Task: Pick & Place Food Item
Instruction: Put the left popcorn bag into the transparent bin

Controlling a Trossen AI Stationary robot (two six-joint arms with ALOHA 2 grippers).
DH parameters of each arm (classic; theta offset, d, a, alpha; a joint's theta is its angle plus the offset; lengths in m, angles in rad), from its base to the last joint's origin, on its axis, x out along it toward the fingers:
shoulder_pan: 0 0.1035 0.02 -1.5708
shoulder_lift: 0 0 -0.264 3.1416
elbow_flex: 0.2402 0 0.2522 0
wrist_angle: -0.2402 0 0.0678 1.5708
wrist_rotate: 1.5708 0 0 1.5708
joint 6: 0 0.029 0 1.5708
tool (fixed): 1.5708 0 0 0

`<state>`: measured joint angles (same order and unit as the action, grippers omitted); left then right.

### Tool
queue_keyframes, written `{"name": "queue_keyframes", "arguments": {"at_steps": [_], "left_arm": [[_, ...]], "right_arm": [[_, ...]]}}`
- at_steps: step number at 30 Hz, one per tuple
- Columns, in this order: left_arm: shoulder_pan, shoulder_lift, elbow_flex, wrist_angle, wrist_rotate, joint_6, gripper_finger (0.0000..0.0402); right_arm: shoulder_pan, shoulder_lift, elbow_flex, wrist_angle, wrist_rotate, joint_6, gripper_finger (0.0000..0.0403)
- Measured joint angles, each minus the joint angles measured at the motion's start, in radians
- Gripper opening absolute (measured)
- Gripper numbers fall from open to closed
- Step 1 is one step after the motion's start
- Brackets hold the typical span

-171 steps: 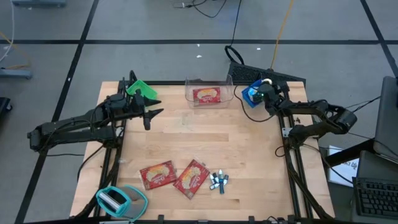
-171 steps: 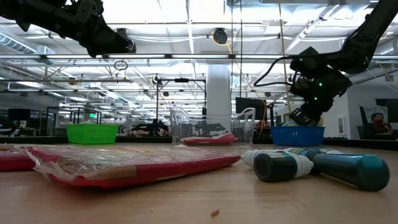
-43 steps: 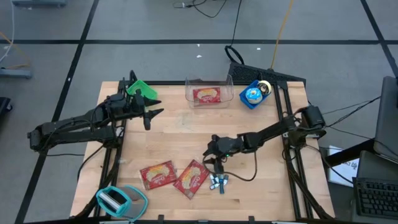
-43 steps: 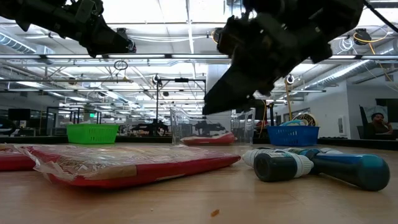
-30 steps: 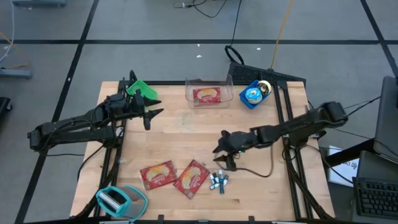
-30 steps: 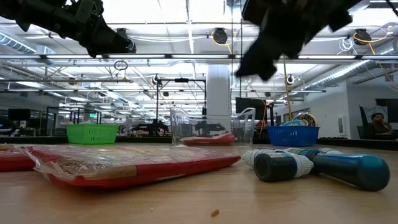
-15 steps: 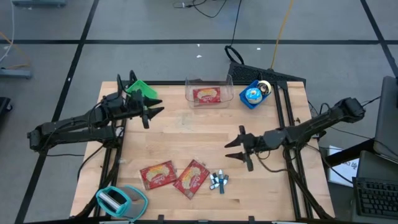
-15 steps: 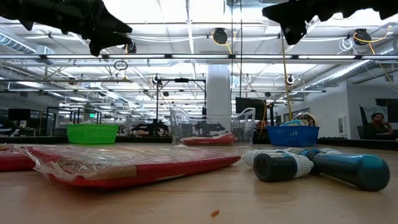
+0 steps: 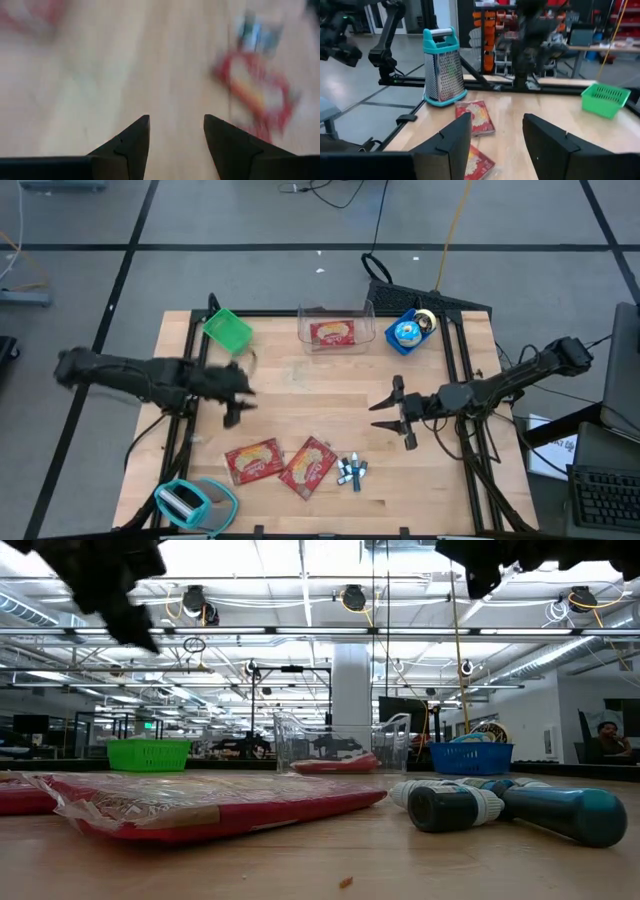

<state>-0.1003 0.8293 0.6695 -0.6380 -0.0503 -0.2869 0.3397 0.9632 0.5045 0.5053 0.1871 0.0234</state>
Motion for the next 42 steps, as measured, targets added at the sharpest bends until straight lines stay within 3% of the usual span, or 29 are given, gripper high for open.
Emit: {"name": "queue_keyframes", "arguments": {"at_steps": [3,7,11,16,20,23,29,35,37,42], "left_arm": [[-0.145,0.120,0.042,-0.101,-0.015,-0.141,0.0186],[-0.276,0.269,0.056,-0.163,0.053,-0.315,0.0186],[-0.368,0.391,0.056,-0.173,0.089,-0.454,0.0186],[-0.457,0.497,0.056,-0.171,0.270,-0.647,0.0186],[-0.528,0.538,0.056,-0.171,0.311,-0.764,0.0186],[-0.560,0.558,0.056,-0.161,0.267,-0.800,0.0186],[-0.583,0.566,0.056,-0.115,0.035,-0.821,0.0186],[-0.582,0.565,0.056,-0.130,-0.102,-0.800,0.0186],[-0.576,0.565,0.056,-0.135,-0.072,-0.827,0.0186],[-0.588,0.565,0.056,-0.094,0.178,-0.765,0.0186]], "right_arm": [[0.000,-0.016,0.000,-0.001,0.000,-0.037,0.0166],[0.000,-0.030,0.000,-0.005,0.000,-0.095,0.0166],[0.000,-0.034,0.000,-0.004,0.002,-0.156,0.0166],[0.000,-0.034,0.000,-0.005,0.002,-0.199,0.0166],[0.000,-0.034,0.000,-0.005,0.002,-0.202,0.0166],[0.000,-0.034,0.000,-0.004,0.002,-0.202,0.0166],[-0.001,-0.034,0.000,0.013,0.002,-0.201,0.0166],[0.000,-0.034,0.000,0.015,0.001,-0.190,0.0166],[0.000,-0.034,0.000,0.015,0.000,-0.189,0.0166],[0.000,-0.034,0.000,0.015,0.000,-0.189,0.0166]]}}
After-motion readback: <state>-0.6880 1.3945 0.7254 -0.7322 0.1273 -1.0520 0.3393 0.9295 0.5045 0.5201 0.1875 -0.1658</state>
